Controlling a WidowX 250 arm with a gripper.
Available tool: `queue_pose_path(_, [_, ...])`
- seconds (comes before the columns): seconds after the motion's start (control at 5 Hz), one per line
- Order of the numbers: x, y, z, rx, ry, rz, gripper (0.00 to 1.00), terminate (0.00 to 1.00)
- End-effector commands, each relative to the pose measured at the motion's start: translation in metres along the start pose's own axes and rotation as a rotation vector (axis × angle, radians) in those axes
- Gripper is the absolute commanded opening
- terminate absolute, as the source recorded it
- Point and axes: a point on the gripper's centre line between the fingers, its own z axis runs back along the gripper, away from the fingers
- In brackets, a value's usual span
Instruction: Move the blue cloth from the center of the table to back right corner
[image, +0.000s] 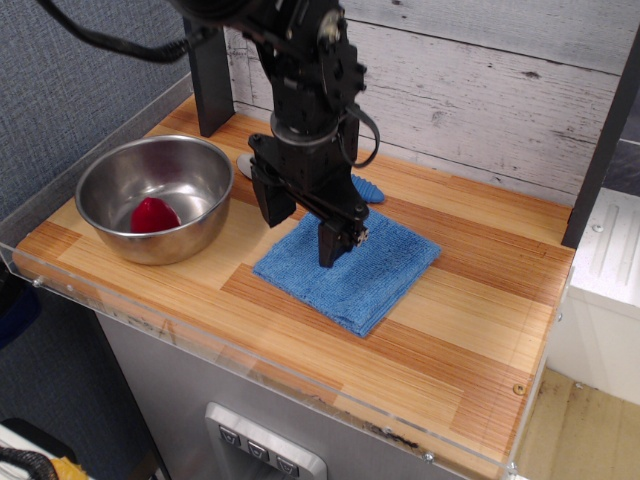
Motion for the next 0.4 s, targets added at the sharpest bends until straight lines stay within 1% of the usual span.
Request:
queue_pose_path(0.0, [0.0117, -0.0035, -0.0085, 0.005, -0.063, 0.008, 1.00, 0.00])
queue_pose_path(0.2, [0.0104, -0.0103, -0.0134, -0.018, -0.054, -0.006, 1.00, 0.00])
